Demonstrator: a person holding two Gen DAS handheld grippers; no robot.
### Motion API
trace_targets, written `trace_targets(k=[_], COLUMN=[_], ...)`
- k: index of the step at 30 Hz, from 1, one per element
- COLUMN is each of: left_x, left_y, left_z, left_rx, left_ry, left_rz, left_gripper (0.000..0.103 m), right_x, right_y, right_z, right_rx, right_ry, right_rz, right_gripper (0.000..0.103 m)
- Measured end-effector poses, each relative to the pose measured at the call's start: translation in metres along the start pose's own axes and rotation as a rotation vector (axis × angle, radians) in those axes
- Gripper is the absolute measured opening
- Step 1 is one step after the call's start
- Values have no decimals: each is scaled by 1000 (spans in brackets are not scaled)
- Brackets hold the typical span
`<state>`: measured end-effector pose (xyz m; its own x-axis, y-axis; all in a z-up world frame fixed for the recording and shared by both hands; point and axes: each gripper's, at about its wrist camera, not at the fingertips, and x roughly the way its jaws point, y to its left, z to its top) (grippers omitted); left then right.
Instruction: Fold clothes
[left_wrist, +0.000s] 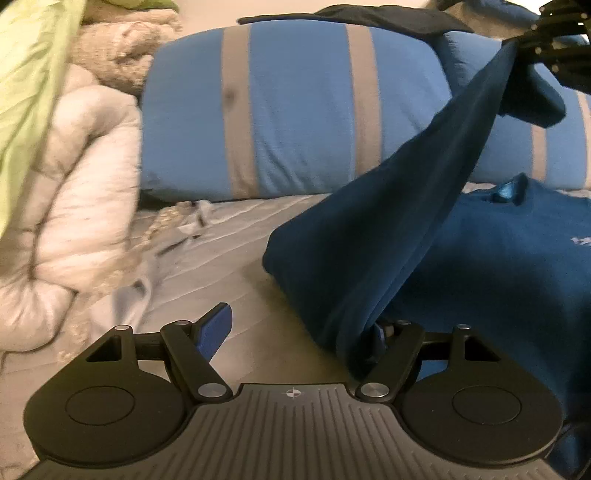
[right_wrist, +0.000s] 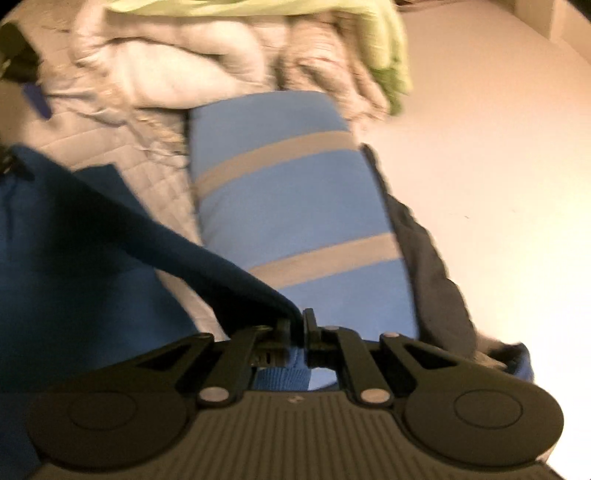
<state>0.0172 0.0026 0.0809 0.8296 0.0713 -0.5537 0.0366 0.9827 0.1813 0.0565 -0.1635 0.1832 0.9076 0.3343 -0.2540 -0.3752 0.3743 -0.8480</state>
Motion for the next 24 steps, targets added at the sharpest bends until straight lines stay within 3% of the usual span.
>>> trace_targets(k=[4,7,11,15,18,20,24], left_x=[14,9,4,9,12,10,5], left_y=[-17,-22,-26,-29,-30,-34,-46], left_z=[5,4,3,2,2,6,15], left_rx=[68,90,141,178,167,178,229], left_ry=[74,72,85,151,178,166,119], left_rz=[-33,-59,-72,-83,-96,-100,-99], left_gripper=[72,68,53,53,51,45,43], right_x=[0,-2,-12,-17,-22,-24,-28], right_y=[-25,-39,-46,-39,-32,-28,-27], right_z=[-17,-34,-67,-97,-114,-125,-135], right_rx=[34,67,99,141,175,195,157], right_ry=[37,75,149,215,249,263,269], right_rz=[-7,15,134,288,349,363,322], right_gripper=[5,5,5,5,5,5,5])
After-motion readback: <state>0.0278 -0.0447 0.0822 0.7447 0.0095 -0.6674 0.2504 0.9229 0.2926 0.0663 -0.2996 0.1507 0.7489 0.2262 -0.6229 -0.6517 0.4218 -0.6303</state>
